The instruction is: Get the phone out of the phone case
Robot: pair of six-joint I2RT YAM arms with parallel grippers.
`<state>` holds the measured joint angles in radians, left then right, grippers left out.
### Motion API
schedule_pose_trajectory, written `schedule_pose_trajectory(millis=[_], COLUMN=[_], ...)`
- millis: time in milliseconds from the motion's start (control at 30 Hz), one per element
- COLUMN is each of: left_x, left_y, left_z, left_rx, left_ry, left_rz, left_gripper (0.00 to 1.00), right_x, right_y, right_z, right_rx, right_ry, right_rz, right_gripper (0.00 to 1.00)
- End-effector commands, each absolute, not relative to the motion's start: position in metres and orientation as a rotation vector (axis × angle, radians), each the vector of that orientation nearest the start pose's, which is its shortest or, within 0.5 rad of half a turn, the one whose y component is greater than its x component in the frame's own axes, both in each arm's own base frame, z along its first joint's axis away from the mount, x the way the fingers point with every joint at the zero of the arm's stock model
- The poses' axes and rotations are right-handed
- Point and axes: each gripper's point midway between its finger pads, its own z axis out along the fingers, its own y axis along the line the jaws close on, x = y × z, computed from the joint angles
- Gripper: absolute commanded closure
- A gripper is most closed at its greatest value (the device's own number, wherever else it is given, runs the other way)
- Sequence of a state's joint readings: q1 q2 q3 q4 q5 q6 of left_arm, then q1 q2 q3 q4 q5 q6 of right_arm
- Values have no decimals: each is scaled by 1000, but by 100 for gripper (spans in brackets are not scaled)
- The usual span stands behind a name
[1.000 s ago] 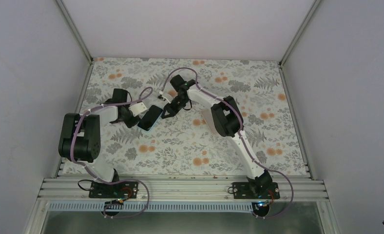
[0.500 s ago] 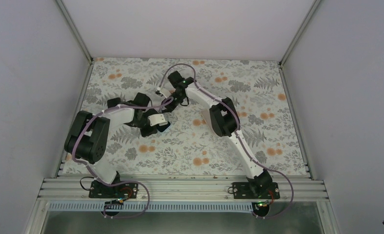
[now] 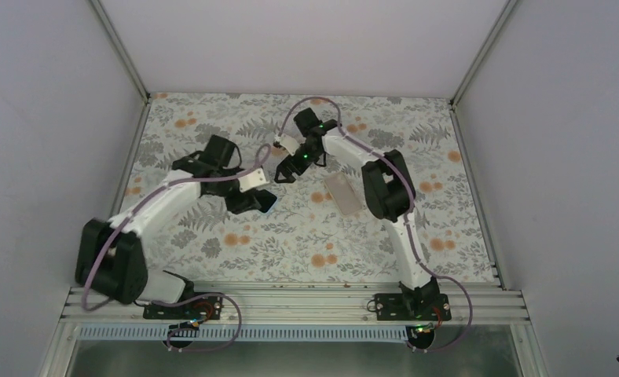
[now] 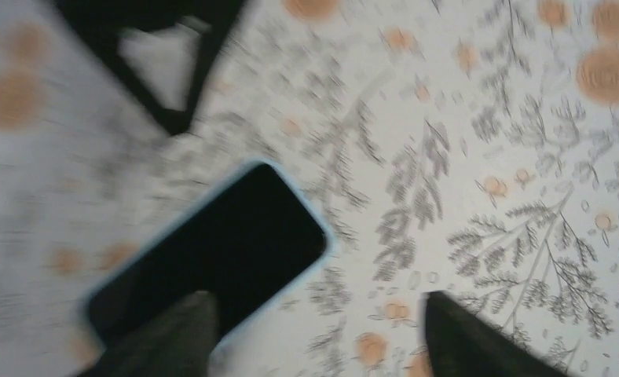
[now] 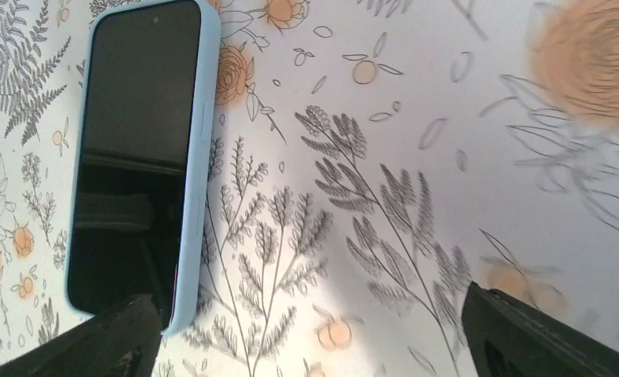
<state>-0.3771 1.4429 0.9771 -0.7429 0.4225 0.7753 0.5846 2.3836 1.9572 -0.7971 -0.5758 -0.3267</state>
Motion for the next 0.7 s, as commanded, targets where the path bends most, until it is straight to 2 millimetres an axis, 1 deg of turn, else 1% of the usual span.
schedule_pose_trajectory(millis=[0,33,100,133,167,233,267,300,367,433,500,567,667], left_x=[279,289,315,328,340,355,360,363,372,377,379,381,381], left_y=[-160,-148,-122,-106,-90,-70,-62,-54,-41,-29,-19,-10,-2], left_z=[175,186,205,211,215,220,222,219,217,211,205,203,203], left_rx=[1432,1372,1224,1139,1062,955,918,879,812,766,728,686,651], left_ry=[2054,2049,2037,2042,2042,2027,2018,2026,2036,2062,2083,2091,2090], left_rz=[-346,-291,-169,-94,-10,98,139,173,213,223,232,239,224], left_gripper=[8,1,0,0,0,0,0,0,0,0,0,0,0], right_x=[383,375,366,365,357,347,347,345,337,333,337,342,350], right_y=[366,370,378,384,394,410,414,418,429,437,439,437,435], right_z=[69,68,63,60,56,50,46,42,38,41,40,34,36], right_rx=[-1426,-1443,-1436,-1416,-1425,-1414,-1389,-1392,-1397,-1382,-1347,-1322,-1284], right_ry=[2359,2367,2396,2408,2416,2423,2422,2422,2430,2413,2414,2418,2401], right_rz=[677,665,610,571,563,530,469,427,418,403,337,270,210], right_gripper=[0,0,0,0,0,0,0,0,0,0,0,0,0])
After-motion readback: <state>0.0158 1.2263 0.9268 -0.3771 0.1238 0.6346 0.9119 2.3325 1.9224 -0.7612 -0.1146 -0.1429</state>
